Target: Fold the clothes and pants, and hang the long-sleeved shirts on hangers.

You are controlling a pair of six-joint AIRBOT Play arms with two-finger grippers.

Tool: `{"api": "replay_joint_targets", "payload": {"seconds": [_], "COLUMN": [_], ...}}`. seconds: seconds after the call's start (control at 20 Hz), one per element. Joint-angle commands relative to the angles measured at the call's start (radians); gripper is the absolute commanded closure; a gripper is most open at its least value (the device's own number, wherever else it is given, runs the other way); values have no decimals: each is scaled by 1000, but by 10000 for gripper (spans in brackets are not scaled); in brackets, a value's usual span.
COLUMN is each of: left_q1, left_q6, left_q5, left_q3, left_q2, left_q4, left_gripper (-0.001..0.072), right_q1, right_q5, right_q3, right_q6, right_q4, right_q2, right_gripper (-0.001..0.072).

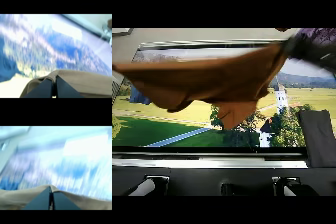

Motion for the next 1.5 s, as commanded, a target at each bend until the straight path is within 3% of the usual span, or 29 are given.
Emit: {"api": "replay_joint_targets", "payload": {"seconds": [0.0,0.3,0.55,0.7,0.9,1.15,1.3,1.45], "left_q1": [0,0,0,-26,-176,-317,-375,-408], "left_q6": [-117,-298,-301,-212,-170,-189,-205,-205], "left_q5": [21,129,72,23,24,220,315,305], "left_q3": [176,177,137,55,-31,-31,-31,-31], "left_q2": [209,487,435,288,-30,-427,-556,-624], "left_q4": [201,574,512,376,407,446,446,445], "left_gripper": [695,694,694,694,694,695,695,693], "right_q1": [0,0,0,0,0,52,99,130], "right_q5": [93,117,180,363,442,306,200,178], "right_q3": [289,381,381,378,324,321,321,321], "right_q6": [129,189,308,365,368,391,443,487], "right_q4": [-281,-424,-426,-418,-373,-381,-382,-380], "right_q2": [113,294,213,31,-302,-697,-840,-923], "right_gripper": [684,684,684,683,683,683,683,682]}}
